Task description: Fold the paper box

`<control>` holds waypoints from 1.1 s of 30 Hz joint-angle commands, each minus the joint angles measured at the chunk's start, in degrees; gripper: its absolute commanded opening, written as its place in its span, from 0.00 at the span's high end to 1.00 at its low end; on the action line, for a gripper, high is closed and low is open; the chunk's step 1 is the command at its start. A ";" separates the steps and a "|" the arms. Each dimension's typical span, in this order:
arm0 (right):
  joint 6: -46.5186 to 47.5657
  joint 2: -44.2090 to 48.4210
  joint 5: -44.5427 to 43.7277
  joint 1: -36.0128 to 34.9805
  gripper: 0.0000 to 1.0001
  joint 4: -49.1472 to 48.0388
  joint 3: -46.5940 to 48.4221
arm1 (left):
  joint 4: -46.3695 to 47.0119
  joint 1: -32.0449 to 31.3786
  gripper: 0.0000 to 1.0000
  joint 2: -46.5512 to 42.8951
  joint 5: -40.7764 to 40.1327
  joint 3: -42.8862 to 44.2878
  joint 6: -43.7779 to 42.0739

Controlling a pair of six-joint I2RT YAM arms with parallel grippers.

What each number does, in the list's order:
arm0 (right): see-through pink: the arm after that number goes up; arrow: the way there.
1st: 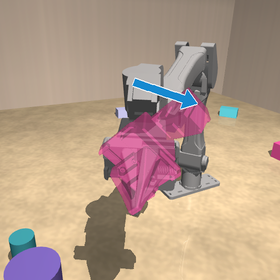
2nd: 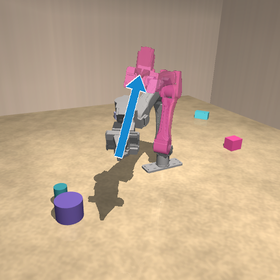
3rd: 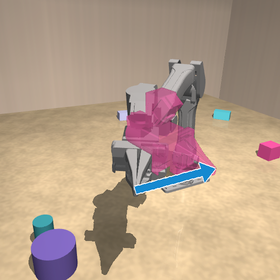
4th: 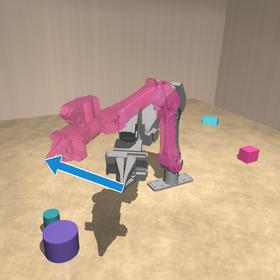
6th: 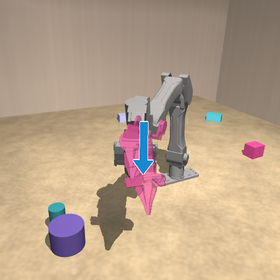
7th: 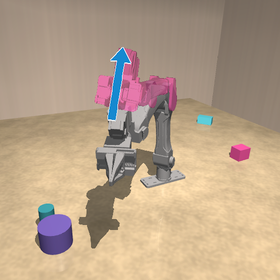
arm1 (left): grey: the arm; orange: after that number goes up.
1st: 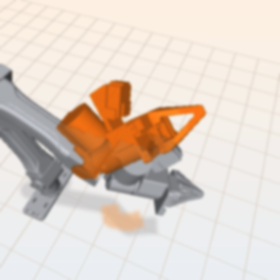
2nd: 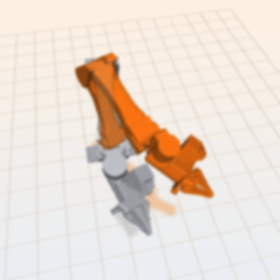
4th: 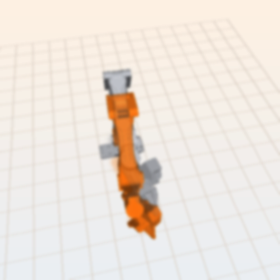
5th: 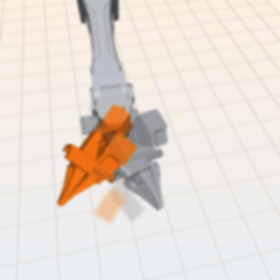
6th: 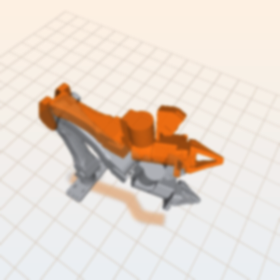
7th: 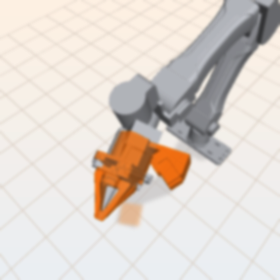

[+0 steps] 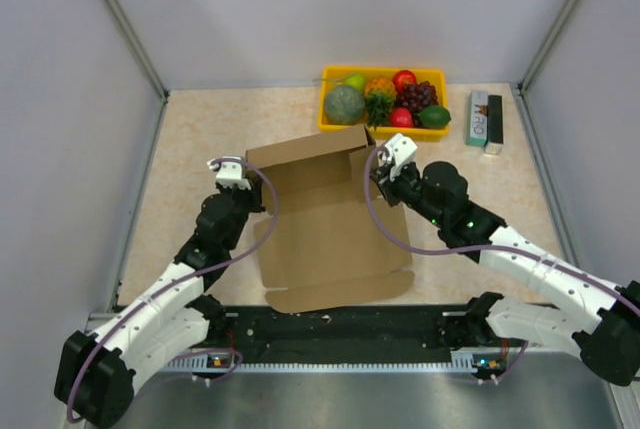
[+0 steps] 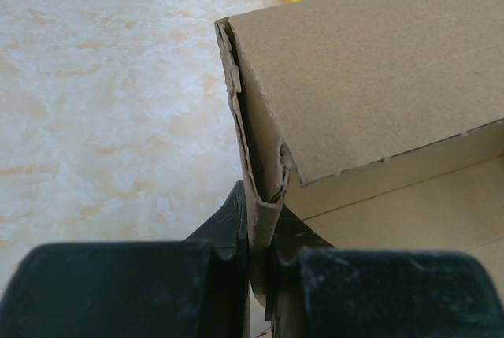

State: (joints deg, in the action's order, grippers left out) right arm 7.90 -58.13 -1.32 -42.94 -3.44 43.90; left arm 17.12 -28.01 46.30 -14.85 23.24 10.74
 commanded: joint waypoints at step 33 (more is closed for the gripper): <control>-4.13 0.91 -16.35 -8.04 0.62 1.43 3.38 | -4.73 -0.91 1.00 -0.86 4.22 2.24 2.71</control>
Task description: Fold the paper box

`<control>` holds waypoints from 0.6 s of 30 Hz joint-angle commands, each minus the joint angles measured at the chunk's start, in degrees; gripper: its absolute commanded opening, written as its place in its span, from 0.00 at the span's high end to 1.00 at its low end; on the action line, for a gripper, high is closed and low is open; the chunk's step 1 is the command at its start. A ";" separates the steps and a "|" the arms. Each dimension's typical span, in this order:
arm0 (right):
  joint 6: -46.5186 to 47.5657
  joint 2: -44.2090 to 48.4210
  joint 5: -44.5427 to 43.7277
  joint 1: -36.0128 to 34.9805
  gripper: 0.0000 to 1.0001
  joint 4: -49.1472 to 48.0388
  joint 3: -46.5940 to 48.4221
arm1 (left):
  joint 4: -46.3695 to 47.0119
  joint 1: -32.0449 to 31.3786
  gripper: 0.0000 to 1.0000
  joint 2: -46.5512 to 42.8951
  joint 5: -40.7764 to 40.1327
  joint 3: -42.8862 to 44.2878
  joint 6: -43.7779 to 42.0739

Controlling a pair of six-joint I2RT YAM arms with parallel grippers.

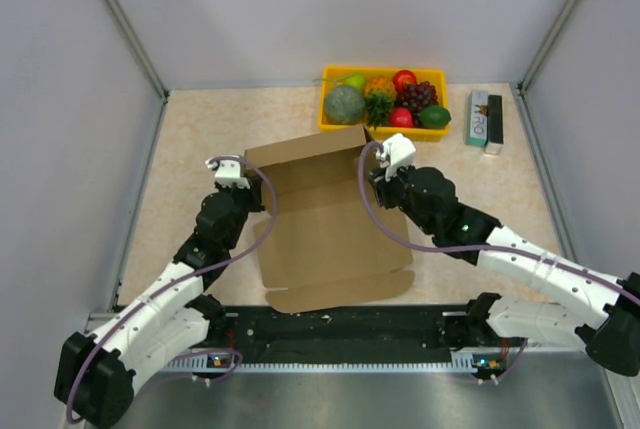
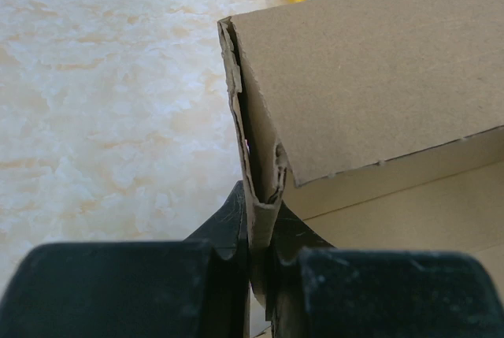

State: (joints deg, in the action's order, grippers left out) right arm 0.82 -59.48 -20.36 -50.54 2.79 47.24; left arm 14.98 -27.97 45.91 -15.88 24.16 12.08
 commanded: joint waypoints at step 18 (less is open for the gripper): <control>3.67 4.27 19.66 -0.34 0.71 3.09 3.21 | -2.94 -0.95 1.00 -3.99 2.53 -0.08 2.87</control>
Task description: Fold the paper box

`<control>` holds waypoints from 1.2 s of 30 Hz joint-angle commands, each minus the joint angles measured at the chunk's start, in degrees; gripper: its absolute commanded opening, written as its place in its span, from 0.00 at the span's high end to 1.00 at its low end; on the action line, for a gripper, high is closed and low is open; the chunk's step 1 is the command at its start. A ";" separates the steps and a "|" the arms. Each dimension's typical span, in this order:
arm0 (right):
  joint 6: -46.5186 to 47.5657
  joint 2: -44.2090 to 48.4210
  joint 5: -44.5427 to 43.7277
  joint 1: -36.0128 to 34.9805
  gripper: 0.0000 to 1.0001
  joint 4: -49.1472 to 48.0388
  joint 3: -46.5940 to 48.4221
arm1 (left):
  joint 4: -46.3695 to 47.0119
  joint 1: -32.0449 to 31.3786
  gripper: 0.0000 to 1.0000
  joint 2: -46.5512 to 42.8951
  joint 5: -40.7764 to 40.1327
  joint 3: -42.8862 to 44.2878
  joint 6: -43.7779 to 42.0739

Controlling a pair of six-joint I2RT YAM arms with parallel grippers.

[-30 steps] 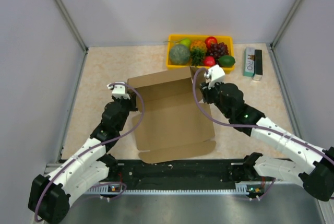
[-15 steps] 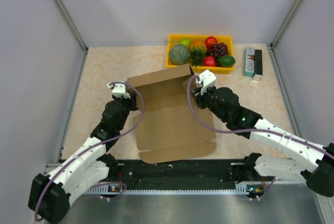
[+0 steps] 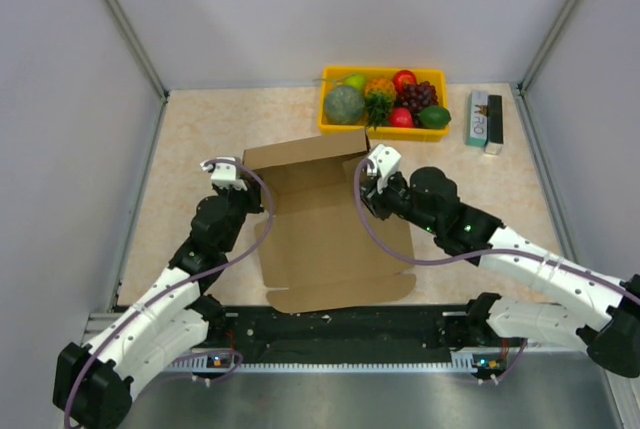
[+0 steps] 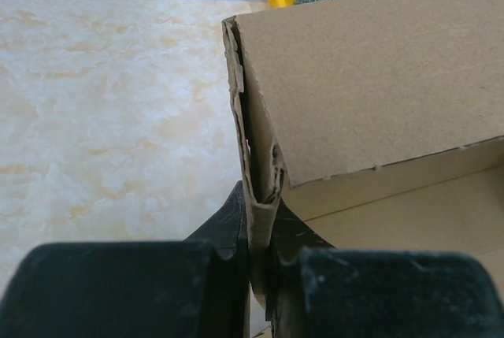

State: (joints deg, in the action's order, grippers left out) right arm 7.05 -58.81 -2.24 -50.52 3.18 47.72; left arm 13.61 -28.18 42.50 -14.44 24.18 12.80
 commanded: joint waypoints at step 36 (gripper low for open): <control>-14.78 8.46 4.86 36.16 0.33 15.03 12.39 | -1.83 -0.73 1.00 0.48 1.87 0.51 0.91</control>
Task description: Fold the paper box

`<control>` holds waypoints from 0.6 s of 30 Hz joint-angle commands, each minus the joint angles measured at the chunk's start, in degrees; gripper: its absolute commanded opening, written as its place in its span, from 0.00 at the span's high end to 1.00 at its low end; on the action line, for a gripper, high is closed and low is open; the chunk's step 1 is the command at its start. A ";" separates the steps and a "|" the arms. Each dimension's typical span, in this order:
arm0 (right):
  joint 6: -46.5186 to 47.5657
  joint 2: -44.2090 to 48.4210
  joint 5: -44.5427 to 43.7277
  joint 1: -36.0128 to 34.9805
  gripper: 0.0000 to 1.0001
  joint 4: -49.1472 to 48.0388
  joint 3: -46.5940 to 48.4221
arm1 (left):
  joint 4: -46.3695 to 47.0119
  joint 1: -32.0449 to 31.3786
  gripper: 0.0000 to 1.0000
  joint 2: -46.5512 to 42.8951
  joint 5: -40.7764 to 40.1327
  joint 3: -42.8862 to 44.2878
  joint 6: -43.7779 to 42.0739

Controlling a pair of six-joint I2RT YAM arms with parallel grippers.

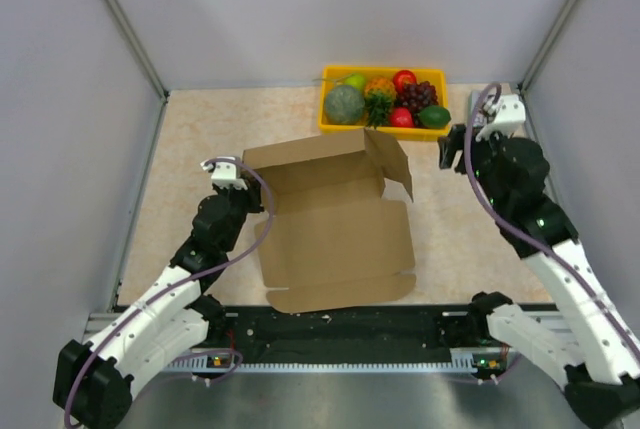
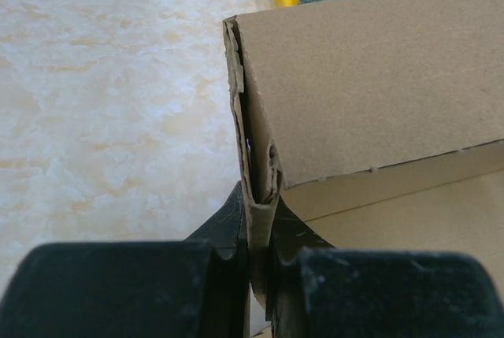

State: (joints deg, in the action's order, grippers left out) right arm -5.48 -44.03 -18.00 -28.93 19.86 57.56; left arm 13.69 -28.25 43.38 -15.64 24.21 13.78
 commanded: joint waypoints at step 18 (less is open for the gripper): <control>8.81 -15.82 66.33 17.42 0.31 -15.73 -5.53 | -2.09 -0.67 1.00 -0.31 3.60 0.84 -0.33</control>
State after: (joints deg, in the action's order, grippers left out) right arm 1.78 -60.53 37.36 -11.00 9.06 51.72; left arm 13.74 -28.25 43.35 -15.03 24.21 13.72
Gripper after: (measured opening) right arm 0.692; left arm 0.069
